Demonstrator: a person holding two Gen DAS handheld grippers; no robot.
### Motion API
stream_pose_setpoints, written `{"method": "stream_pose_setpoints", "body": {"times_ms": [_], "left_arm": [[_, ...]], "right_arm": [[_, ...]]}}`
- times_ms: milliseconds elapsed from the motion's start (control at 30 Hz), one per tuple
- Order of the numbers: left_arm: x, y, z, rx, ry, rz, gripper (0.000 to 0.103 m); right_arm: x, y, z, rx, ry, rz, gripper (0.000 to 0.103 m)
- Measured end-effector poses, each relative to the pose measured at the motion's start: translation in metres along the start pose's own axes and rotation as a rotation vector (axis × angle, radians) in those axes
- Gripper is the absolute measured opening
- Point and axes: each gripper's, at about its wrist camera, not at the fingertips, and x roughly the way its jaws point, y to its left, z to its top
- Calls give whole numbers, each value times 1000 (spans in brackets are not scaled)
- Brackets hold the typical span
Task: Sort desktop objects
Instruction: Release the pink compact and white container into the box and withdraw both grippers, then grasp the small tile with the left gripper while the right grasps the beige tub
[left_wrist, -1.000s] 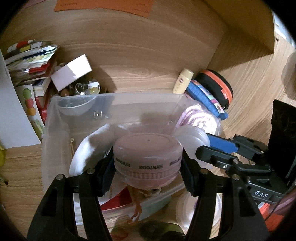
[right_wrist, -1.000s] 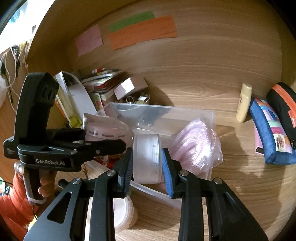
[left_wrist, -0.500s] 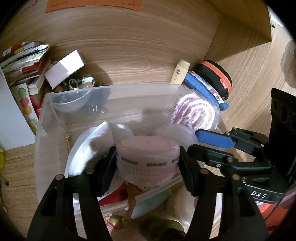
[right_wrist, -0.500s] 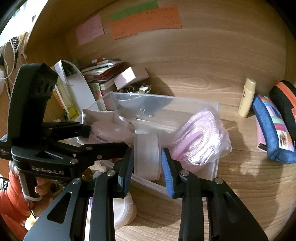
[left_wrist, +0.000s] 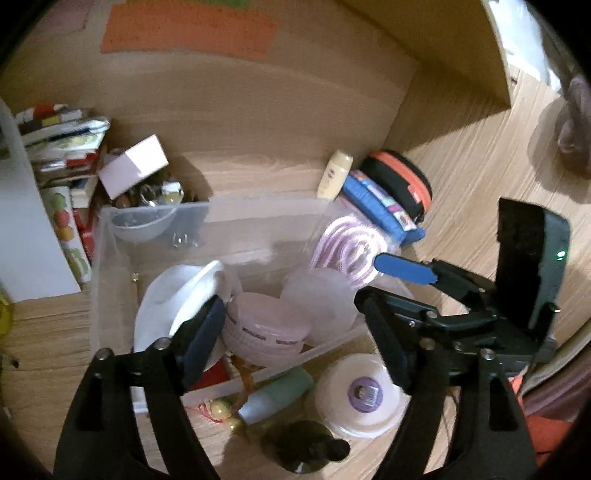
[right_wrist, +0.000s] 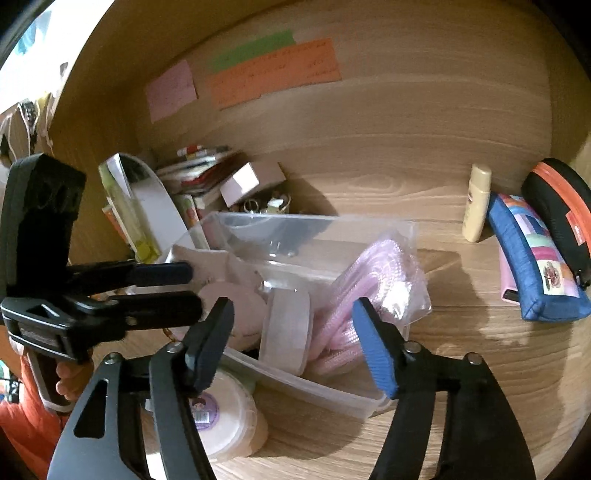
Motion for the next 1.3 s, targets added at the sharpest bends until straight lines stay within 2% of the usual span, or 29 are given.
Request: {"method": "stream_pose_setpoints", "body": {"times_ms": [133, 233, 667, 933, 1067, 1300], "left_arm": [[-20, 0, -5, -8, -67, 76, 95], [-34, 0, -12, 3, -99, 116, 96], [-88, 5, -50, 38, -145, 256, 99], [-98, 24, -92, 28, -70, 348, 99], [-90, 38, -113, -20, -8, 335, 99], [-80, 47, -137, -60, 52, 291, 99]], "right_arm": [[-6, 3, -1, 14, -3, -29, 68], [-16, 7, -7, 15, -15, -54, 75], [-57, 36, -35, -41, -39, -99, 83], [-55, 47, -59, -57, 5, -99, 83], [-43, 51, -71, -79, 55, -113, 83], [-20, 58, -85, -112, 140, -129, 83]]}}
